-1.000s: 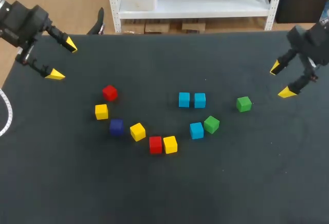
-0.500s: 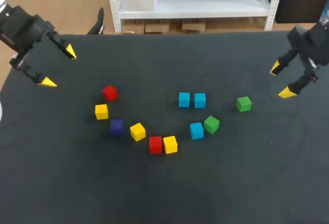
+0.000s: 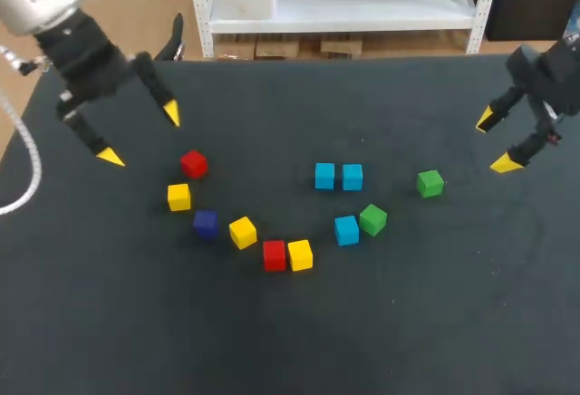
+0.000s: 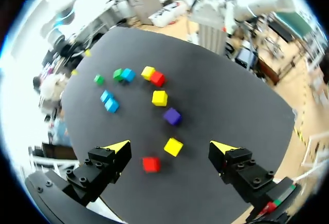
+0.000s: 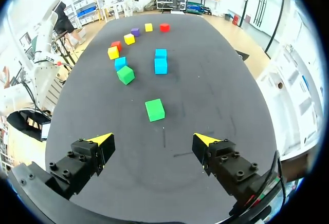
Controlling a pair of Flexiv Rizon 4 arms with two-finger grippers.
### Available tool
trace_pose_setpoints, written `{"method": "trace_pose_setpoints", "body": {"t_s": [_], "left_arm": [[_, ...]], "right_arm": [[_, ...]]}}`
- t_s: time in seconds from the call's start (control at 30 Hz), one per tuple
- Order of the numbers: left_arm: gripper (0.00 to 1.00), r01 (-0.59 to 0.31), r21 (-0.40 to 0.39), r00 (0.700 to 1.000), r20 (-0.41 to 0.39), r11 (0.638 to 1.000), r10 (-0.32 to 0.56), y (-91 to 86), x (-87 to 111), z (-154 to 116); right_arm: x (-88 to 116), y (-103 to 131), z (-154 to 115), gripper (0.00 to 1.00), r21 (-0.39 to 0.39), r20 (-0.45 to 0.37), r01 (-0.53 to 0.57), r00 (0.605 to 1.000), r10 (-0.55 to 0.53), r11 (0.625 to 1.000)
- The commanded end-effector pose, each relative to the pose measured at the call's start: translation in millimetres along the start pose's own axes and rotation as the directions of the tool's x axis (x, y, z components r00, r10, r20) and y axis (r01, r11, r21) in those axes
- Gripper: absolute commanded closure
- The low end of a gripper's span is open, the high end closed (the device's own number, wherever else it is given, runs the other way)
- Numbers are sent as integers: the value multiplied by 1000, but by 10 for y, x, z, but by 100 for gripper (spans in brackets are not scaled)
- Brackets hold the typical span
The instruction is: Place the blue cubes, place green cubes on the blue cubes, place the yellow cubes on the green cubes, then place the red cubes on the yellow cubes, and place purple cube on the red cubes.
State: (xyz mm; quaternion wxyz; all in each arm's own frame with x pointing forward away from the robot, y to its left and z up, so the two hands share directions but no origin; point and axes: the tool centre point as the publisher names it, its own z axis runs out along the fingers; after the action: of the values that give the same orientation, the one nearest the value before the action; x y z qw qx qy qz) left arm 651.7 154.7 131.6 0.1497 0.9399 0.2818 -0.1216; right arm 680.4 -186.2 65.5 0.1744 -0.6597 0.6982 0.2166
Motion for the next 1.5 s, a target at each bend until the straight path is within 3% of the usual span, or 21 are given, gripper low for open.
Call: {"method": "trace_pose_setpoints", "body": {"t_s": [0.03, 0.33, 0.67, 0.9, 1.1, 1.5], "left_arm": [[0, -75, 139, 996, -35, 987, 80, 174, -102, 130], [0, -149, 168, 988, -21, 974, 155, 502, -506, 381], [0, -81, 182, 992, -83, 980, 97, 795, -868, 787], [0, -76, 175, 993, -73, 982, 90, 974, -1089, 1048], [0, -83, 178, 993, -63, 981, 96, 1060, -1139, 1210], [0, -118, 190, 986, -94, 975, 138, 1285, -927, 1409]], "right_arm": [[4, 5, 0, 0, 1, 2, 1, 1000, -1, 1000], [4, 5, 0, 0, 1, 2, 1, 1000, -1, 1000], [4, 5, 0, 0, 1, 2, 1, 1000, -1, 1000], [4, 5, 0, 0, 1, 2, 1, 1000, -1, 1000], [4, 5, 0, 0, 1, 2, 1, 1000, -1, 1000], [4, 5, 0, 0, 1, 2, 1, 1000, -1, 1000]]}}
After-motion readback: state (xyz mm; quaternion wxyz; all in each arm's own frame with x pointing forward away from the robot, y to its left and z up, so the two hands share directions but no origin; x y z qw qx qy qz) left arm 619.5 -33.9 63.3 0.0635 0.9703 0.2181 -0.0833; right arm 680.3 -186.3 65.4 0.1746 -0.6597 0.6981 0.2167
